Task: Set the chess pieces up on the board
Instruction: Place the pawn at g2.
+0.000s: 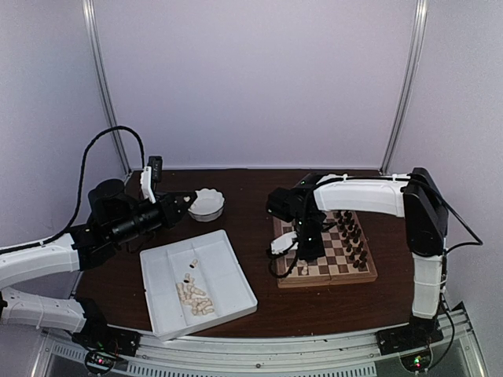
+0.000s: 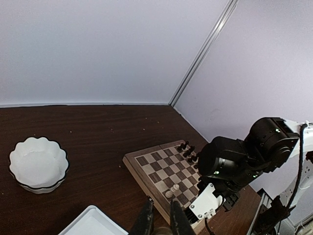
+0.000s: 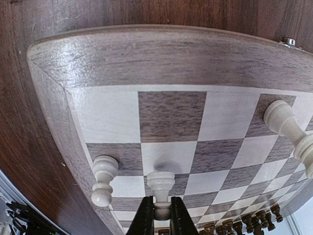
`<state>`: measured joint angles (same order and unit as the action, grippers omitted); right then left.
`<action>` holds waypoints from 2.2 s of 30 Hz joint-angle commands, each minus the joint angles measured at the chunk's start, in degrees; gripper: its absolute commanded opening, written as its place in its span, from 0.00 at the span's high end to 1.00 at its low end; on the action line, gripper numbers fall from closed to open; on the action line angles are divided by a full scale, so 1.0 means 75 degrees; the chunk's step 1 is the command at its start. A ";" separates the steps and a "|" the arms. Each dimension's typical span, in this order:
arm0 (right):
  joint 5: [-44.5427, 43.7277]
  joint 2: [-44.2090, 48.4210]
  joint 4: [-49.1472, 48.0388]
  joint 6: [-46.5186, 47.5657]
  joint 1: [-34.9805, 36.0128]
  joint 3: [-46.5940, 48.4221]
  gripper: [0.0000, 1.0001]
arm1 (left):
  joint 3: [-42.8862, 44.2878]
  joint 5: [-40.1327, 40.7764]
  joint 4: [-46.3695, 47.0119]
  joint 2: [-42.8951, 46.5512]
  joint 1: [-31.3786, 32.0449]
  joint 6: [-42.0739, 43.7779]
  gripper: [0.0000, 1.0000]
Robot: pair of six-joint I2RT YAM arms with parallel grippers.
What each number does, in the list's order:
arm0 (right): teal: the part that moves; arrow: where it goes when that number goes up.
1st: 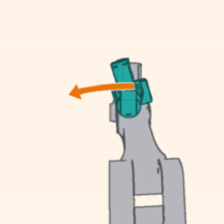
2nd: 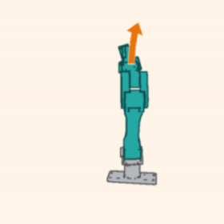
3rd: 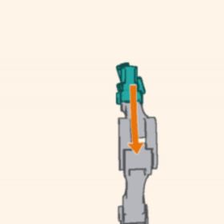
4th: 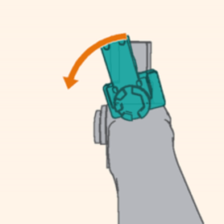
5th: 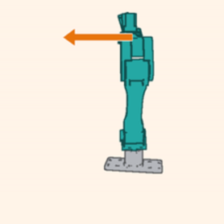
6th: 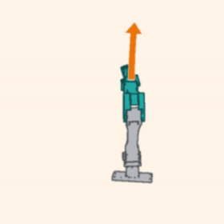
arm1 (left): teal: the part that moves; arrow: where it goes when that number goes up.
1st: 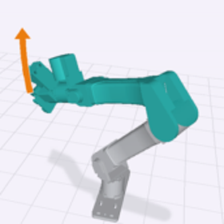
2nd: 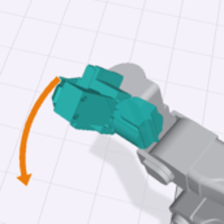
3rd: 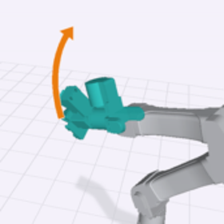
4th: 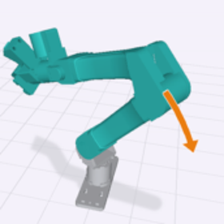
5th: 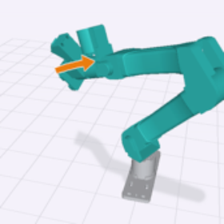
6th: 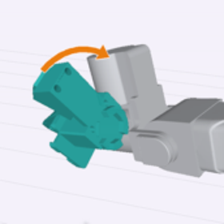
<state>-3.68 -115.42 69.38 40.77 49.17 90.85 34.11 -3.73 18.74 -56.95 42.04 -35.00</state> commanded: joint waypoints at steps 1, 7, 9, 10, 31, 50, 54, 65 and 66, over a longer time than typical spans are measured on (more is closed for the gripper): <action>-0.0071 -0.0139 -0.0034 0.0083 0.0054 0.0206 0.94 | 0.0081 -0.0070 0.0255 0.0000 -0.0051 0.0050 0.88; -0.0083 -0.0185 -0.0058 0.0083 0.0074 0.0204 0.90 | 0.0070 -0.0076 0.0243 0.0021 -0.0052 0.0038 0.88; -0.0104 -0.0191 -0.0103 0.0063 0.0077 0.0225 0.88 | 0.0058 -0.0090 0.0243 0.0003 -0.0051 0.0019 0.88; -0.0106 -0.0177 -0.0116 0.0060 0.0077 0.0229 0.88 | 0.0058 -0.0105 0.0243 0.0003 -0.0051 0.0015 0.88; 0.0020 -0.0205 -0.0161 -0.0022 0.0158 0.0284 0.85 | 0.0034 -0.0156 0.0274 -0.0061 -0.0051 -0.0054 0.88; 0.0203 -0.0343 -0.0098 -0.0081 0.0159 0.0439 0.85 | 0.0011 -0.0182 0.0325 -0.0125 -0.0057 -0.0089 0.87; 0.0176 -0.0290 -0.0106 -0.0110 0.0159 0.0461 0.76 | 0.0013 -0.0192 0.0325 -0.0119 -0.0057 -0.0091 0.87; 0.0686 0.0884 0.0624 -0.0425 0.0131 0.1442 0.61 | 0.0304 -0.0665 0.0859 -0.0723 -0.0022 -0.0314 0.87; 0.1071 0.1101 0.0593 -0.0522 0.0110 0.1550 0.60 | 0.0333 -0.0688 0.0978 -0.0856 0.0000 -0.0343 0.87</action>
<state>-1.43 -114.98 71.42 38.83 50.06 97.95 34.17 -6.57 20.21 -61.08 42.04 -36.40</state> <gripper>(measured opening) 0.386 0.129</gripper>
